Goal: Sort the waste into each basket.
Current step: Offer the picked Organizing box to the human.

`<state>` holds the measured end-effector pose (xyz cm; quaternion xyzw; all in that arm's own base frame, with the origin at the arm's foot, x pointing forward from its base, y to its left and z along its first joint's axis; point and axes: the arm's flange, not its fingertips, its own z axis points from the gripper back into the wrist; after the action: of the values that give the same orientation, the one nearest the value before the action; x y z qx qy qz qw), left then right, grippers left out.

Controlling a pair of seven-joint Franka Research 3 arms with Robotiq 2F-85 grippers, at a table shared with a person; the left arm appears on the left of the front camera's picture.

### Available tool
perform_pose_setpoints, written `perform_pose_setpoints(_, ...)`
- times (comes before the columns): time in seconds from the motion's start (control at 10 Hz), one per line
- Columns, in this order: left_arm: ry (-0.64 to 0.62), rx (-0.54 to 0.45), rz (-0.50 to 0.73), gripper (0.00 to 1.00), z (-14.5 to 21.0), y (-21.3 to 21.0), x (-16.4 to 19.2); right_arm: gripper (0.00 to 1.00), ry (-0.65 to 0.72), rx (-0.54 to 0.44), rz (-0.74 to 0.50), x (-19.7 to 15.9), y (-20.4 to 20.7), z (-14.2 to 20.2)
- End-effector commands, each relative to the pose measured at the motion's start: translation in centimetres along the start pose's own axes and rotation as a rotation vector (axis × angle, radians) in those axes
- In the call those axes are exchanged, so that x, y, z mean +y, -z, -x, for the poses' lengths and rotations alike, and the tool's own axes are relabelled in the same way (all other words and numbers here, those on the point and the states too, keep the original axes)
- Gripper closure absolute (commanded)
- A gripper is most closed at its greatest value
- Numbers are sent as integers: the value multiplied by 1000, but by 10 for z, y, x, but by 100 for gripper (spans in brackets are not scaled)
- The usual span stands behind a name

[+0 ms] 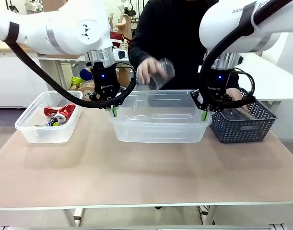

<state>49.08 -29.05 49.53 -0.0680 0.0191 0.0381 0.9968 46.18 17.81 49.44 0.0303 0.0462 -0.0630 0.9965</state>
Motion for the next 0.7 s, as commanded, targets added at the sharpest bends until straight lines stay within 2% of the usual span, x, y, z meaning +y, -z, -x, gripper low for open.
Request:
perform_pose_setpoints(0.0,-13,-21,4,100,1,-2,6,100,-5,-5,-12,2,-2,2)
perform_pose_setpoints(0.6,-13,-21,4,100,1,-2,6,100,-5,-5,-12,2,-2,2)
